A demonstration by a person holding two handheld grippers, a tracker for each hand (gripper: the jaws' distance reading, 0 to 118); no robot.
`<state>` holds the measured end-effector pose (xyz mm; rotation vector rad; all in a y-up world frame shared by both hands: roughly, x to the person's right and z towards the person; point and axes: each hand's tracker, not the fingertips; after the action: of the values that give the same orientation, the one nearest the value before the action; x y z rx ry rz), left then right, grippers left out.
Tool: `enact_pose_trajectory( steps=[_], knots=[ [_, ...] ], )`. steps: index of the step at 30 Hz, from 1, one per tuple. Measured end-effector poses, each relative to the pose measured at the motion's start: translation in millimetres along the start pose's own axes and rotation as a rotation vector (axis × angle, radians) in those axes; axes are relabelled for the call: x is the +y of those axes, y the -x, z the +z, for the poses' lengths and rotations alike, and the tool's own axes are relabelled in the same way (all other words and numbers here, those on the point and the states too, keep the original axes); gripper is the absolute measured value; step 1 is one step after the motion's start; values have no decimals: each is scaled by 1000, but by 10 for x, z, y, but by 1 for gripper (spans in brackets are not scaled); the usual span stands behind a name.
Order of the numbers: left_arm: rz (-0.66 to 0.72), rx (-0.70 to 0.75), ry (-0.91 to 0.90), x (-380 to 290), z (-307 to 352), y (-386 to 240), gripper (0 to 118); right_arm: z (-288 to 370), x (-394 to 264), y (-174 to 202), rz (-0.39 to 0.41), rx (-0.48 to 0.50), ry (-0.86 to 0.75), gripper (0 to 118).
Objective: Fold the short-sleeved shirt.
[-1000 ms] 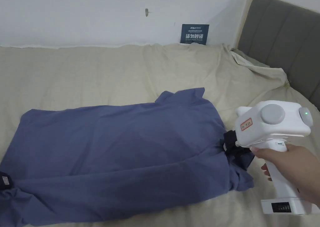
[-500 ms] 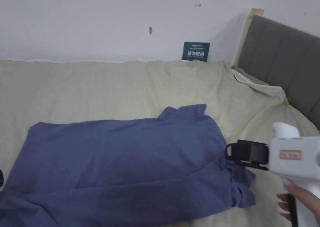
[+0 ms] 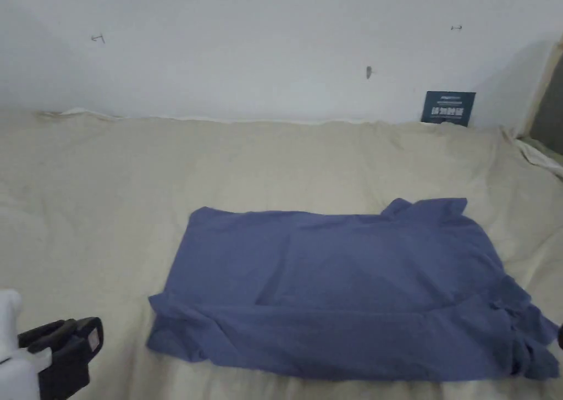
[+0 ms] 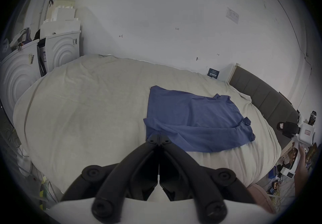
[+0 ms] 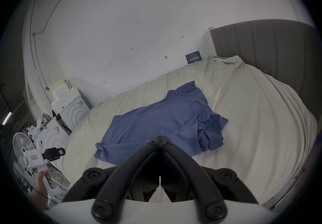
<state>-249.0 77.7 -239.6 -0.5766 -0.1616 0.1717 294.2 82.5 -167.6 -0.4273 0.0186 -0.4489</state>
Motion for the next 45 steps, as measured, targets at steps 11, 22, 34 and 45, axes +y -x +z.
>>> enact_pose_trajectory(
  steps=[11, 22, 34, 45],
  knots=[
    [-154, -44, 412, 494, -1401, 45, 85, -77, -97, 74, 17, 0, 77, 0],
    [-236, 151, 665, 279, -2350, -6, 118, -317, -266, 73, 37, 22, 179, 0],
    [-429, 57, 682, 317, -2423, -336, 32, -457, -260, -32, 61, 26, 206, 0],
    [-312, 35, 632, 451, -2248, -165, 10, -761, 427, -870, -26, -158, 268, 0]
  ],
)
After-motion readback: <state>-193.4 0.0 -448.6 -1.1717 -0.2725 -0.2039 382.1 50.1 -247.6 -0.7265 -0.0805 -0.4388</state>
